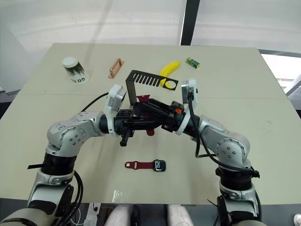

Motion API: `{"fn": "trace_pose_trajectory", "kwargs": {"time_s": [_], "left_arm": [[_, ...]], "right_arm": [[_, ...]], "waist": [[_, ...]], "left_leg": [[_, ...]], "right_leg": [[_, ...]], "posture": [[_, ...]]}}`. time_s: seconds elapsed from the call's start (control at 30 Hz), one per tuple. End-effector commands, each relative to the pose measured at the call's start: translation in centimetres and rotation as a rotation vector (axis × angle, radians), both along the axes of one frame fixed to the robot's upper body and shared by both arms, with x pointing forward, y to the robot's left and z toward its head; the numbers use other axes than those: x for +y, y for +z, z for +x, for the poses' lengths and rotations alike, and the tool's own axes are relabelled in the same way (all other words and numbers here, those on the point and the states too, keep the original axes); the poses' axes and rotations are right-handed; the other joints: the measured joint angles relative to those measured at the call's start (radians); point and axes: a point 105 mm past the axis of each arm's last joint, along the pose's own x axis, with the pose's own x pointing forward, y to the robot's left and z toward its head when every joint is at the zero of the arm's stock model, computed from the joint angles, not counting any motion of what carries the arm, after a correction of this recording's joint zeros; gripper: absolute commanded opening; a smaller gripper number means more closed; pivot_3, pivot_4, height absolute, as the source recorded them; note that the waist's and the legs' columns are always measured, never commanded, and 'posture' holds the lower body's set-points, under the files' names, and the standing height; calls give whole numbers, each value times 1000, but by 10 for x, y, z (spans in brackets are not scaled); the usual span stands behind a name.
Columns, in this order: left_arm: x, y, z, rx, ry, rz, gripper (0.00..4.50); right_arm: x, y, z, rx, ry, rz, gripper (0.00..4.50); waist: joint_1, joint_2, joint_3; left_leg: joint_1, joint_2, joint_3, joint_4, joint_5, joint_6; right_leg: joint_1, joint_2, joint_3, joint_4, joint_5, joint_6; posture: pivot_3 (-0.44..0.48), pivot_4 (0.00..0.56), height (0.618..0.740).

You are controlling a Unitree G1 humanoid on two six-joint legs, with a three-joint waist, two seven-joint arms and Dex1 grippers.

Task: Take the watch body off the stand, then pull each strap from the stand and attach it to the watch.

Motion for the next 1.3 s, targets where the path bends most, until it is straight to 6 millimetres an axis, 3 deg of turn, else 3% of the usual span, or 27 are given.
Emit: {"fn": "trace_pose_trajectory", "kwargs": {"time_s": [0.03,0.1,0.2,0.23,0.8,0.93,1.03,1.3], "left_arm": [[-2,11,-6,-37,-24,-37,0],[-3,11,-6,-36,-24,-39,0],[-4,11,-7,-35,-27,-40,0],[-4,11,-7,-35,-28,-40,0],[-5,11,-7,-36,-27,-43,0],[-5,12,-6,-37,-23,-48,0],[-5,12,-6,-38,-23,-51,0],[-5,13,-7,-36,-22,-57,0]], "right_arm": [[2,11,-7,-52,9,25,1380],[2,12,-7,-52,9,25,1380],[2,12,-6,-53,10,28,547],[2,12,-6,-52,7,31,63],[2,13,-7,-58,3,41,63],[2,12,-8,-54,5,41,1333],[2,12,-7,-54,1,43,2686],[2,14,-6,-48,-11,75,2686]], "waist": [[0,0,0],[0,0,0],[0,0,0],[0,0,0],[0,0,0],[0,0,0],[0,0,0],[0,0,0]], "left_leg": [[0,0,0,0,0,0],[0,0,0,0,0,0],[0,0,0,0,0,0],[0,0,0,0,0,0],[0,0,0,0,0,0],[0,0,0,0,0,0],[0,0,0,0,0,0],[0,0,0,0,0,0]], "right_leg": [[0,0,0,0,0,0],[0,0,0,0,0,0],[0,0,0,0,0,0],[0,0,0,0,0,0],[0,0,0,0,0,0],[0,0,0,0,0,0],[0,0,0,0,0,0],[0,0,0,0,0,0]], "posture": [[0,150,740],[0,150,740],[0,150,740],[0,150,740],[0,150,740],[0,150,740],[0,150,740],[0,150,740]]}}
